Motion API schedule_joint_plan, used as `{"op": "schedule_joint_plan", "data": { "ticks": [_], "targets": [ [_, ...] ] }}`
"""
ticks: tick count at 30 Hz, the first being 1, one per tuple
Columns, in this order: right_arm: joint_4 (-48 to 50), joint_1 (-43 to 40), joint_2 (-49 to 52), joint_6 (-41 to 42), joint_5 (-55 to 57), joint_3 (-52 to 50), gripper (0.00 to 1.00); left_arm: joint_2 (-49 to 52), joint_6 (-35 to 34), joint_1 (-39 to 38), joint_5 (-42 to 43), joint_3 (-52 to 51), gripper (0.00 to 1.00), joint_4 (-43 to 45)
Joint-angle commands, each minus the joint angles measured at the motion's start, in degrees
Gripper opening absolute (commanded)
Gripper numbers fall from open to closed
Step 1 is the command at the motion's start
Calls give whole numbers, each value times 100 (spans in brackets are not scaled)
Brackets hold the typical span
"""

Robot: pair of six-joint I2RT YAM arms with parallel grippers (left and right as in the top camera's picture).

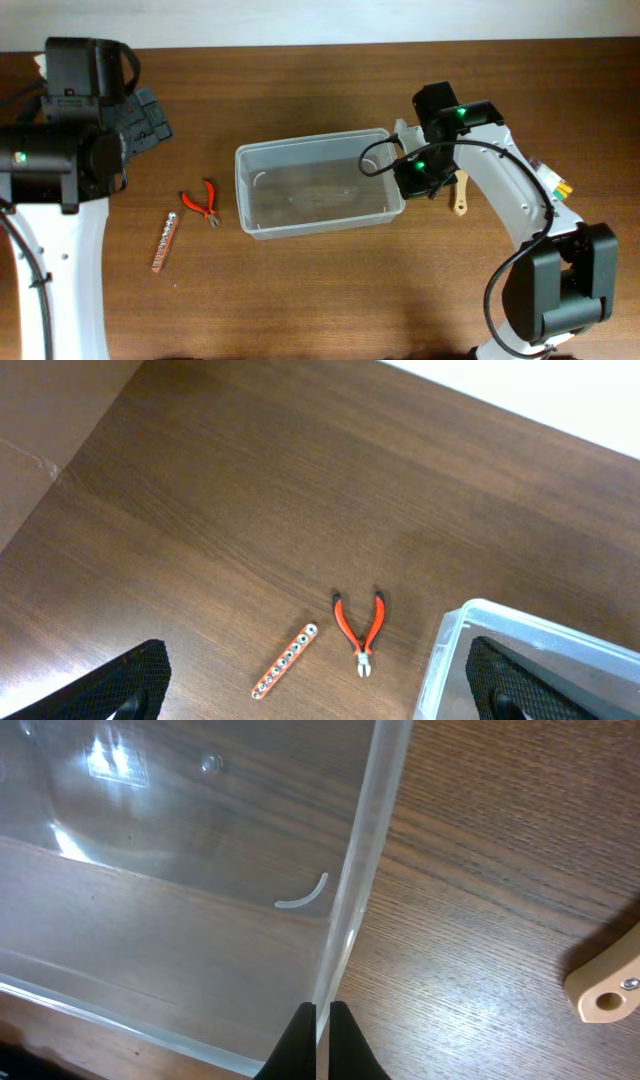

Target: Pack container

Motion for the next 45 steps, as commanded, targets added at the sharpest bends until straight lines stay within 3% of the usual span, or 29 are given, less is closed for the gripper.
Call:
{"op": "schedule_joint_plan", "data": {
  "ticks": [1,10,27,45],
  "targets": [
    [-33,87,26,2,28,168,4,74,28,28,48,-7,96,-20],
    [-9,444,-70,-586,31,304,4,74,28,31,46,-7,97,0],
    [-789,651,-66,-448,31,299,4,72,31,31,46,-7,97,-4],
    [-46,647,96,-424,92,26,4,72,31,31,44,-7,96,-61]
  ]
}}
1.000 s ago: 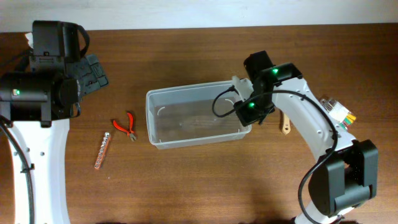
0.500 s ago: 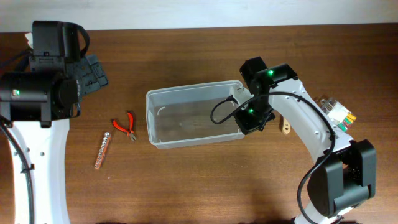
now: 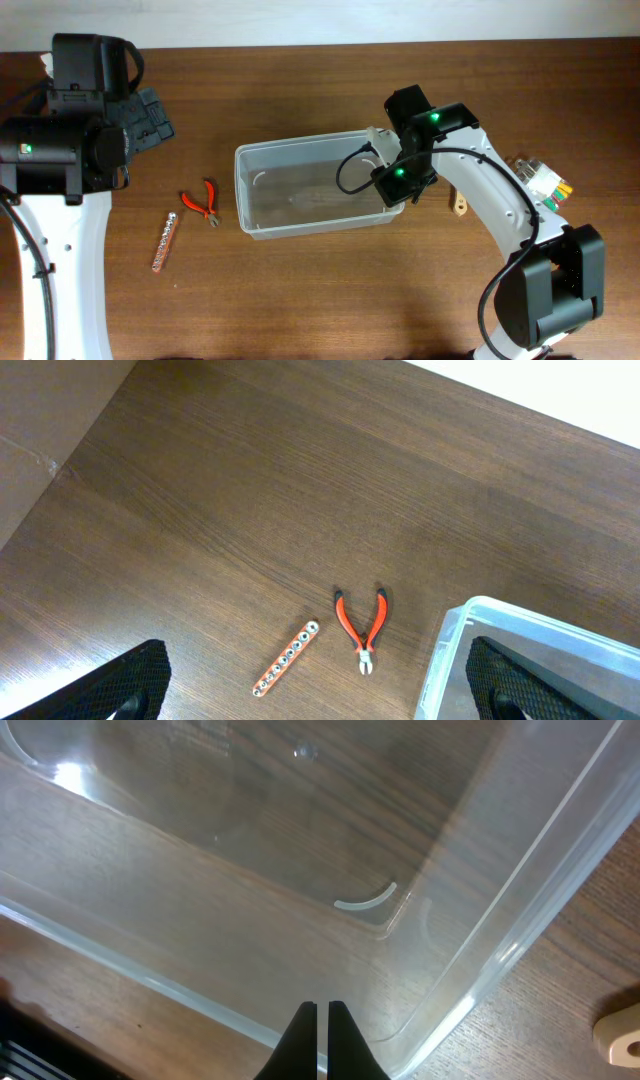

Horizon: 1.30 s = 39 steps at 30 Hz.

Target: Pack container

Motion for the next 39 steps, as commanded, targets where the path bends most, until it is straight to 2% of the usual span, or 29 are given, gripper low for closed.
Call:
{"op": "schedule_joint_plan", "data": {
  "ticks": [1,10,26,30,33,35,36,37,38,39],
  "targets": [
    [39,22,94,52,98,-186,4,-2,31,31,44,-7,96,-42],
    [33,22,94,94,98,-614,4,-2,31,31,44,-7,96,-39],
    [-210,22,94,201,52,-612,4,-2,28,31,46,-7,97,-37],
    [-4,22,92,201,50,-297,4,-2,31,31,46,-7,97,-33],
    [-122,20,92,199,63,365,6,-2,31,31,44,-7,97,-24],
    [-382,13,92,199,199,1008,12,-2,31,31,44,-7,97,-20],
    [-560,7,92,199,280,1335,18,-2,31,31,44,-7,97,-17],
    [-791,-24,92,201,354,1742,35,-2,31,31,44,-7,97,-17],
    [-1023,-72,92,201,413,2129,72,-2,31,31,44,-7,97,-15],
    [-1224,-140,92,203,466,2468,99,-2,31,31,44,-7,97,-15]
  ]
}}
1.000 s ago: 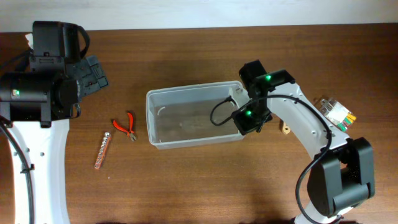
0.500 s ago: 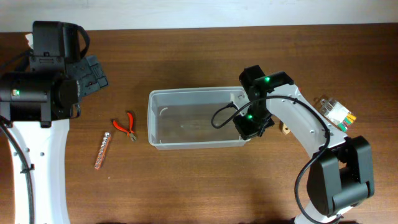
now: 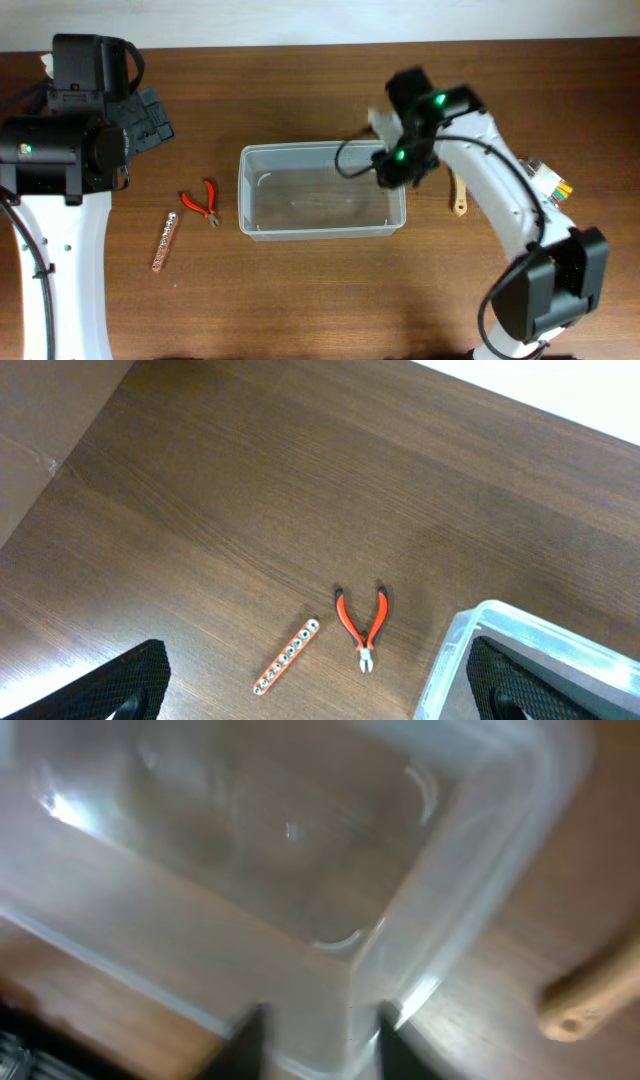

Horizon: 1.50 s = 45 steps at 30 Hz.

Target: Pack container

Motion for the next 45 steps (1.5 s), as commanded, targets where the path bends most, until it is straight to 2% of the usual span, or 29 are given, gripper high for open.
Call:
{"op": "schedule_joint_plan", "data": {
  "ticks": [1,7,9,13,16,21,29,32,37,45],
  "targets": [
    [-520,-227,-66,20,293,1329,99,-2,33,31,31,-7,97,11],
    [-1799,-1449,-72,896,942,3204,99,-2,33,31,31,-7,97,17],
    [-2072,-1873,-122,1091,997,3449,99,-2,37,31,28,-7,97,13],
    [-2072,-2459,-507,1235,931,3272,99,-2,92,50,33,-7,97,-37],
    [-2072,-2651,-1097,1233,940,2697,99,-2,92,151,31,-61,98,-146],
    [-2070,-2664,-2402,1322,1172,1121,99,-2,-55,374,96,-603,98,-31],
    [-1628,-2664,-4341,1628,1128,-1436,99,-2,50,470,208,-2677,100,1250],
    [-1261,-2660,-4669,1685,922,-2133,99,-2,52,608,614,-3136,99,1591],
    [-219,-2660,-4496,1550,885,-3014,99,-4,55,892,761,-3211,99,1617],
    [1504,-2658,-2476,1368,828,-3324,99,-2,55,1113,933,-3211,99,1596]
  ]
}}
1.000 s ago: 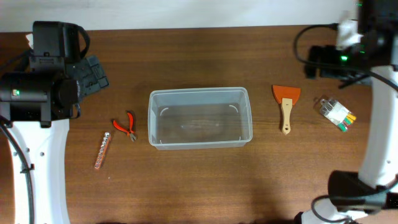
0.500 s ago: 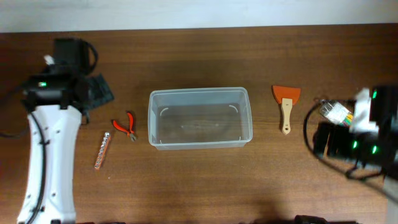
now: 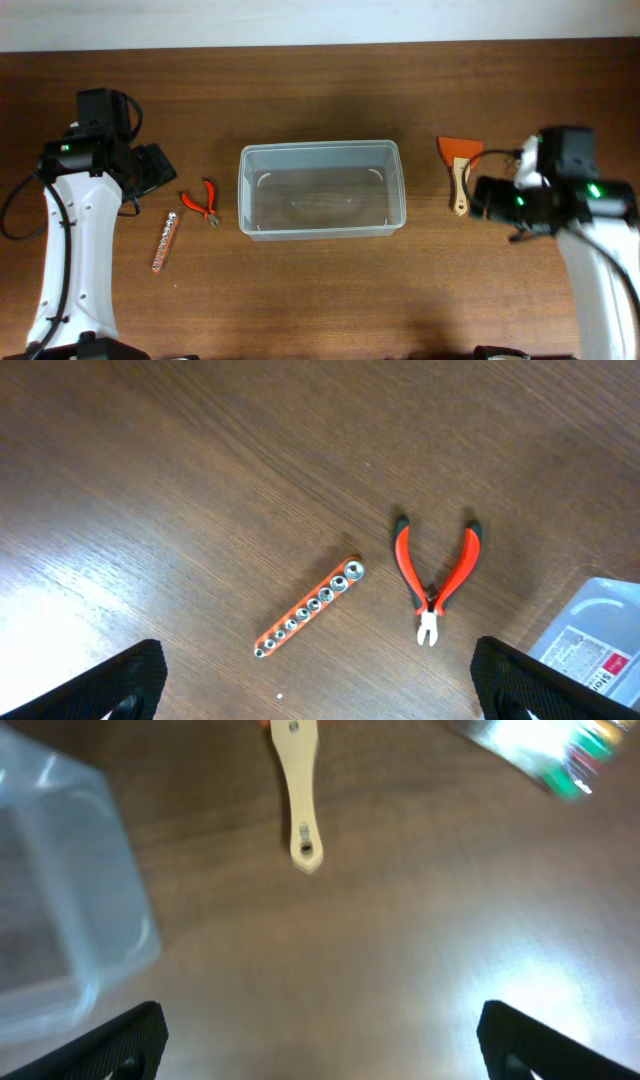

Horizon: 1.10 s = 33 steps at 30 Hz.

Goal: Pack container
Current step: 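Move the right gripper over the orange scraper, then lower and grasp the scraper's wooden handle with the right gripper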

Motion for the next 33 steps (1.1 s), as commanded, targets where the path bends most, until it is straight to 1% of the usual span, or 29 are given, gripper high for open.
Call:
{"op": "schedule_joint_plan", "data": {
  "ticks": [1,5,11,14,18,30,33],
  "targets": [
    [481,-13,876,-131,-22,-57,99,-24,52,17,155,11,99,24],
    [1062,-13,1779,-129,105,-55,99,-24,96,17,136,11,99,26],
    [1674,-13,2719,-131,229,-26,99,-24,94,17,136,11,99,59],
    [1871,-9,2933,-212,199,-24,99,-24,94,17,138,11,99,72],
    [2063,-9,3139,-577,-20,46,99,-24,92,17,138,11,99,72],
    [2404,15,3779,-608,-20,109,99,-24,92,17,157,11,99,70],
    [2465,66,3853,-791,-175,107,99,-24,92,17,157,11,99,70]
  ]
}}
